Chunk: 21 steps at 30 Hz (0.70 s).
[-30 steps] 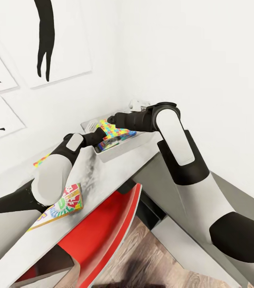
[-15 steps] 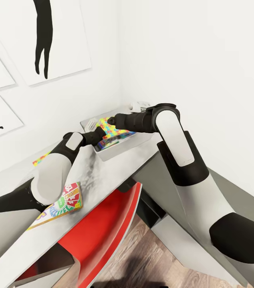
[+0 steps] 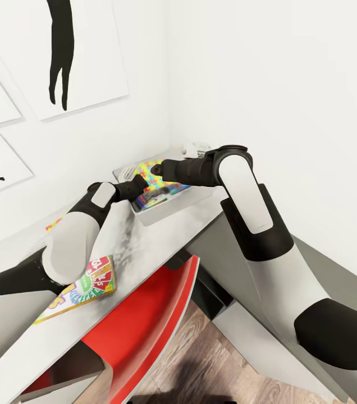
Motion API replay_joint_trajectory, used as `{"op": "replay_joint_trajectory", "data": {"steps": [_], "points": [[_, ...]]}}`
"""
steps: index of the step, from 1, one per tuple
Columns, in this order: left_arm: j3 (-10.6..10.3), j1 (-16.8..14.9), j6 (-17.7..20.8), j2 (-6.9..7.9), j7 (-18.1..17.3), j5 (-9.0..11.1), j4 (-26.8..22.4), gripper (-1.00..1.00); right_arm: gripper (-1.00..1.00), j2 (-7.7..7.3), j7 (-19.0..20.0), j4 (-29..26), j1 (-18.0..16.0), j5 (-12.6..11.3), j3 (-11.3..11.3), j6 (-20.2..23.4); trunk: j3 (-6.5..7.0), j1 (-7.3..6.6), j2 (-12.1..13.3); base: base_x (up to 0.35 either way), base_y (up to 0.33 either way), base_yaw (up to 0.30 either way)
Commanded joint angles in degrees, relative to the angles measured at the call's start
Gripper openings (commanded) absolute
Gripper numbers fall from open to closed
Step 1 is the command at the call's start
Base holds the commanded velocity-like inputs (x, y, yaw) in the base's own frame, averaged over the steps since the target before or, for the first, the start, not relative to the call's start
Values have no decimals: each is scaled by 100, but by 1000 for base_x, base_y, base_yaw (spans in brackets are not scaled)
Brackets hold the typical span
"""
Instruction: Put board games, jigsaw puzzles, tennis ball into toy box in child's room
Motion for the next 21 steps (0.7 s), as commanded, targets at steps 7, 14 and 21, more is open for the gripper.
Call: {"op": "replay_joint_trajectory", "data": {"steps": [7,14,21], "points": [[37,-34,37,2,-3,-12,-5,-100,100,-2,-58,-3,-5,-49,1,19,-17,3,-10,0,0,0],[37,-36,37,3,-4,-12,-2,-100,100,4,-59,-10,-5,-42,1,26,-73,3,-10,0,0,0],[33,-36,37,8,-11,-12,-1,-100,100,4,-65,-194,-15,-47,-69,42,-138,3,-10,0,0,0]]}}
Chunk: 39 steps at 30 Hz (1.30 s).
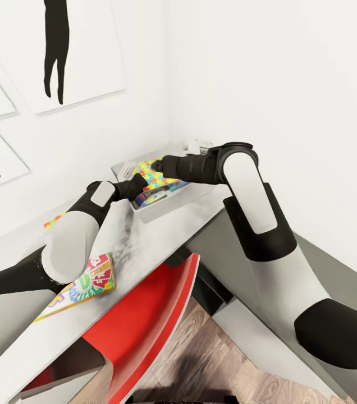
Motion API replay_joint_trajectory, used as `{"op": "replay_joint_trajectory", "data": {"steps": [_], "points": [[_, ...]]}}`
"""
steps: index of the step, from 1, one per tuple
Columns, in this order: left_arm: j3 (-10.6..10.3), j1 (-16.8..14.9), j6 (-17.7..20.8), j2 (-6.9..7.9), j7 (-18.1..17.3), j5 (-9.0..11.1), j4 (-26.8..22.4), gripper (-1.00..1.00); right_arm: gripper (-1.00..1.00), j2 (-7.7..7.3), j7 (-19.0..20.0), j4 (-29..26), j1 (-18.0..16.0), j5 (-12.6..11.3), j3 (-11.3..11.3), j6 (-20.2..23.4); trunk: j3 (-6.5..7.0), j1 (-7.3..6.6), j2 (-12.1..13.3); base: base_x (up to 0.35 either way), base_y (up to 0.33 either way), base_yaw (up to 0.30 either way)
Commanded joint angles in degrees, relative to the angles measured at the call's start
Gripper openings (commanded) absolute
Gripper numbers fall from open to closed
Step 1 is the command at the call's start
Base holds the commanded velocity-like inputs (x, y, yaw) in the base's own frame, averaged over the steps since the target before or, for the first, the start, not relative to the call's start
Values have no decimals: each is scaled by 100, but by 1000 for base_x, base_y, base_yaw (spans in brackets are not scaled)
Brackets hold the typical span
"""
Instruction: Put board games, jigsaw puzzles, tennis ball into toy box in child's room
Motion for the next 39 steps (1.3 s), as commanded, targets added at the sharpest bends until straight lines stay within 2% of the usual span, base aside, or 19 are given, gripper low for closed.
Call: {"op": "replay_joint_trajectory", "data": {"steps": [1,8,12,14,34,35,39], "points": [[41,-5,37,-4,-3,-4,-9,-100,100,1,-61,-18,-10,-50,-24,22,-19,3,-11,0,0,0],[37,-5,33,-1,-3,-4,-9,-100,100,-59,-62,-63,-22,-51,-368,55,-85,3,-11,0,0,0],[36,-5,35,3,-3,-4,-9,-100,100,-89,-67,-67,-14,-50,-698,28,-116,3,-11,0,0,0],[36,-5,34,6,-3,-4,-9,-100,100,-90,-70,-68,-9,-50,-793,24,-121,3,-11,0,0,0],[41,-95,31,15,5,-8,-25,-100,100,-50,-71,-68,-6,-7,-800,22,-126,3,-11,0,0,0],[39,-99,30,16,5,-7,-26,100,100,-51,-71,-68,-6,-7,-800,22,-126,3,-11,0,0,0],[41,-109,30,12,5,-12,-25,100,100,-39,-71,-72,-2,-7,-793,22,-126,3,-11,0,0,0]]}}
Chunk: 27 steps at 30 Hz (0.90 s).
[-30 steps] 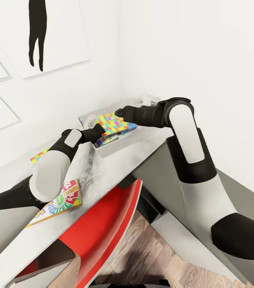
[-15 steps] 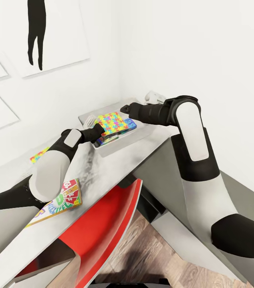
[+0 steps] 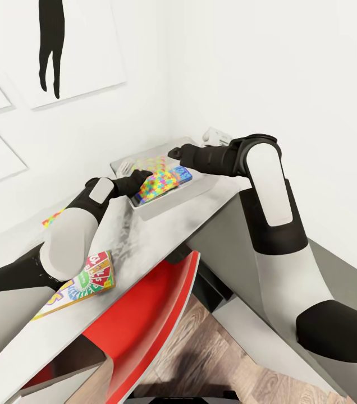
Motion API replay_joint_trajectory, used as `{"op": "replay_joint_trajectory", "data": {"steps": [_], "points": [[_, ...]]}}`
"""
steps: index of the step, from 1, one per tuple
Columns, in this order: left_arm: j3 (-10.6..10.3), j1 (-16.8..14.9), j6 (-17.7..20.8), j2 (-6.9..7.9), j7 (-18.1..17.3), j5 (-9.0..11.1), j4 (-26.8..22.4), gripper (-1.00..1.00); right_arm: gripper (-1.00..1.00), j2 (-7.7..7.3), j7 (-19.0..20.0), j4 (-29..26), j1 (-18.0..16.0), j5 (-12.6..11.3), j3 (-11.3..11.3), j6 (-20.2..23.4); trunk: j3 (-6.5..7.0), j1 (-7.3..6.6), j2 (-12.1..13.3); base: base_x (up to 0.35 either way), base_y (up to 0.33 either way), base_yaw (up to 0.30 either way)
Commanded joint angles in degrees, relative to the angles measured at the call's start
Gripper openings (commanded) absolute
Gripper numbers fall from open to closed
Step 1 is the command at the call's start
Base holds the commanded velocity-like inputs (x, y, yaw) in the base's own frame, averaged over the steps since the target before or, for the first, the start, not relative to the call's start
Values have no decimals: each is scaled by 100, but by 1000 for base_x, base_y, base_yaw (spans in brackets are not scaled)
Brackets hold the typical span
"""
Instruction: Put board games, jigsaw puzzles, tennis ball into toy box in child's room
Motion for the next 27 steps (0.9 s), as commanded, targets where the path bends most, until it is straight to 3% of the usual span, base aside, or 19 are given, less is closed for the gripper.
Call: {"op": "replay_joint_trajectory", "data": {"steps": [1,18,27], "points": [[42,-5,38,-6,-7,-3,-9,100,100,3,-59,-5,-5,-48,-1,20,-9,3,-10,0,0,0],[38,-6,37,-4,-7,-3,-12,100,100,15,-51,-65,-2,-48,-5,37,-9,3,-10,0,0,0],[36,-6,76,-8,-21,4,-251,100,100,-25,-43,-61,-2,-42,-11,40,-9,3,-10,0,0,0]]}}
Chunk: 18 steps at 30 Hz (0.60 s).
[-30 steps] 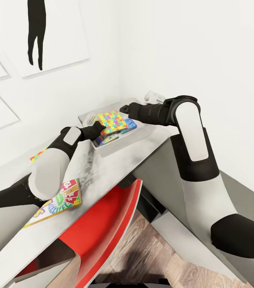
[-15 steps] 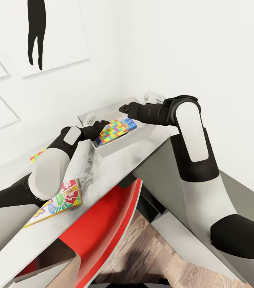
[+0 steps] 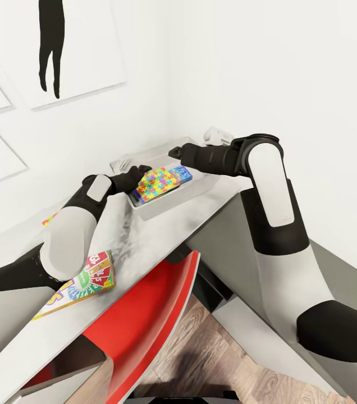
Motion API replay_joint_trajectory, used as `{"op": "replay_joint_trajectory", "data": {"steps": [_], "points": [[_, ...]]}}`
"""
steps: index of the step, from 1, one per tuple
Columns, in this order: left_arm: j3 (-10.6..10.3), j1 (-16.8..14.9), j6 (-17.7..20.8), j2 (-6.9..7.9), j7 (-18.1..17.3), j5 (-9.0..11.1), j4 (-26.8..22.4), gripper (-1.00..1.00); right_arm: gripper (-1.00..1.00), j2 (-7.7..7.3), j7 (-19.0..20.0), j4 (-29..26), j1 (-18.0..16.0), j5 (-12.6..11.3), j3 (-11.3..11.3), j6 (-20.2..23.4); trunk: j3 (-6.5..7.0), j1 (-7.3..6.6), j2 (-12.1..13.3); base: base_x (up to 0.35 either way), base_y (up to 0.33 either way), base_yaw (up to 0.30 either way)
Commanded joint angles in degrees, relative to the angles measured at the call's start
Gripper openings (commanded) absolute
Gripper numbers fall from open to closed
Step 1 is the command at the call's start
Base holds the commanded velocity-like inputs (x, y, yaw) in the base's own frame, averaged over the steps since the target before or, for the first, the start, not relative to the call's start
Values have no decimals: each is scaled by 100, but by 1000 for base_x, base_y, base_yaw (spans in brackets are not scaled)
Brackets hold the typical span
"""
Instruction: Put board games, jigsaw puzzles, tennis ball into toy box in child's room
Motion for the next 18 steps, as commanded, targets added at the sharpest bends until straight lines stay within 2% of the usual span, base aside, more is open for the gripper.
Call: {"op": "replay_joint_trajectory", "data": {"steps": [1,18], "points": [[42,-5,42,-5,-9,-1,-15,100,100,-2,-58,-3,-7,-46,-1,19,-9,3,-10,0,0,0],[40,-5,54,-6,-29,-1,-49,100,100,-21,-49,16,-7,-37,-7,0,99,3,-10,0,0,0]]}}
